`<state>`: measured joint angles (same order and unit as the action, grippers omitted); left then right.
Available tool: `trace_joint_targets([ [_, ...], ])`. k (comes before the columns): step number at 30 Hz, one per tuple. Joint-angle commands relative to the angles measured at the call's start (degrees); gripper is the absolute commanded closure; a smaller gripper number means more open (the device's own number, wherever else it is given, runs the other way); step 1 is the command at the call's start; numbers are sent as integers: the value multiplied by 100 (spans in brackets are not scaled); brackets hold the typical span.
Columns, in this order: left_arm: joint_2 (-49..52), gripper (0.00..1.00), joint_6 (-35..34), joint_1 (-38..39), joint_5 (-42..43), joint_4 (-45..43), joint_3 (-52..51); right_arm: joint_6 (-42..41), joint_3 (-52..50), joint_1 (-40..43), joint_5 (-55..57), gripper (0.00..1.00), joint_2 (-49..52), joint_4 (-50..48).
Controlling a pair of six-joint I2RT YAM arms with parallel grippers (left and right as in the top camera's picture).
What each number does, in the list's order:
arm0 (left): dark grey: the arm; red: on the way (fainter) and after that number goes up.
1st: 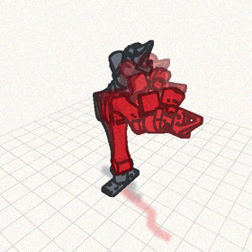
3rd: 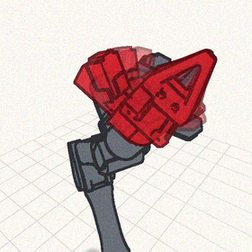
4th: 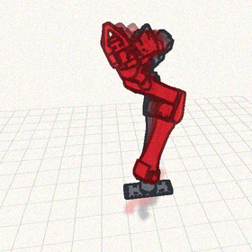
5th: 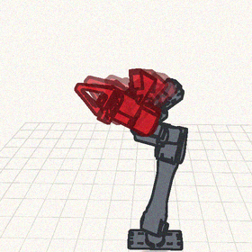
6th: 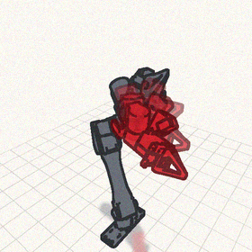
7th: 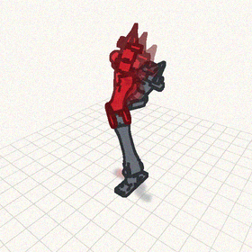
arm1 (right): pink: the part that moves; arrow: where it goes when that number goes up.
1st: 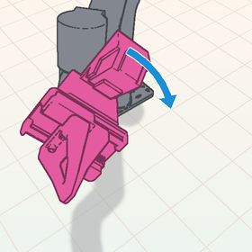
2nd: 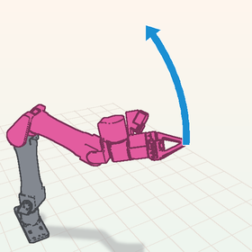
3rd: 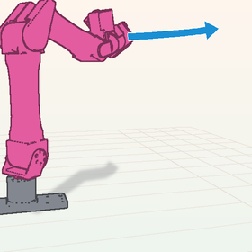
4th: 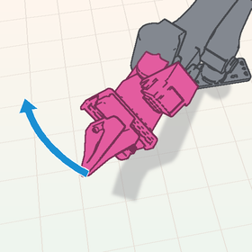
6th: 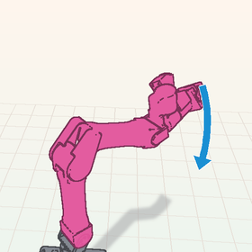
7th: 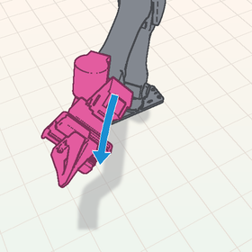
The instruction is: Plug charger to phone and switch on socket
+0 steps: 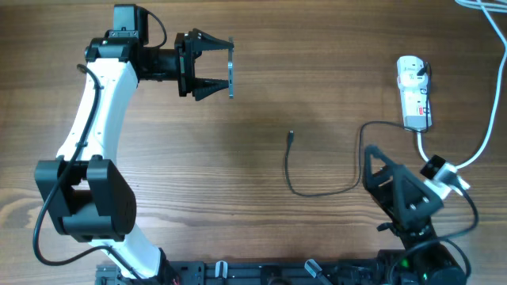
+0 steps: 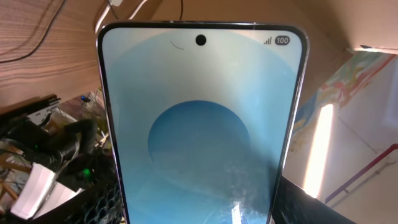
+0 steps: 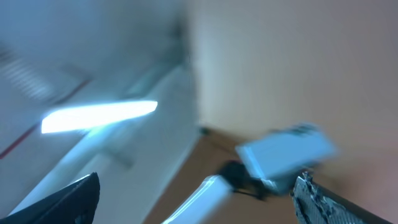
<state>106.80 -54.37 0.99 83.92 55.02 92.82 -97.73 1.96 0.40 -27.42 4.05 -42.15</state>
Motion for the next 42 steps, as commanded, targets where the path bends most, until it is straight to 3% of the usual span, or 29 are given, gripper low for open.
trace_joint_targets([
  [1,-177,24,-11,-26,262,-17,17,658,686,-22,173,0,11,304],
  [7,-177,24,-9,-26,262,-17,17,4903,4070,-22,-251,0,1003,4533],
  [10,-177,24,-11,-26,262,-17,17,6277,5602,-22,-160,1,1818,6325],
  [13,-177,24,-11,-26,262,-17,17,6253,6679,-22,101,0,2684,7681],
  [17,-177,25,-11,-26,264,-17,17,4087,6697,-22,-299,0,2940,8052],
  [19,-177,25,-11,-26,262,-17,17,5066,6697,-22,-1303,23,2992,7285],
  [22,-177,25,-11,-26,262,-17,17,5296,7055,-22,-1532,25,3316,7250],
  [25,-177,25,-11,-26,262,-17,17,6470,8118,-24,-1491,14,4354,8786],
  [27,-177,25,-11,-26,260,-17,17,7324,8911,-24,-1062,17,5073,10035],
  [28,-177,25,-11,-26,260,-17,17,7729,9436,-24,-308,20,5504,10922],
  [31,-177,25,-13,-26,245,-17,17,7967,10404,-24,1412,19,6398,12465],
  [33,-177,24,-11,-26,90,-20,17,7578,10550,-24,1598,44,6693,12784],
  [34,-177,24,-9,-26,-9,-17,17,7071,10550,-24,1591,46,6758,12841],
  [36,-177,24,-11,-26,-42,-17,17,7143,10550,-24,1276,47,6773,12740],
  [38,-177,24,-11,-26,-42,-17,17,8000,10550,-219,673,46,6776,12585],
  [42,-177,24,-13,-13,188,-17,17,7899,10550,-1362,1377,41,7005,12869],
])
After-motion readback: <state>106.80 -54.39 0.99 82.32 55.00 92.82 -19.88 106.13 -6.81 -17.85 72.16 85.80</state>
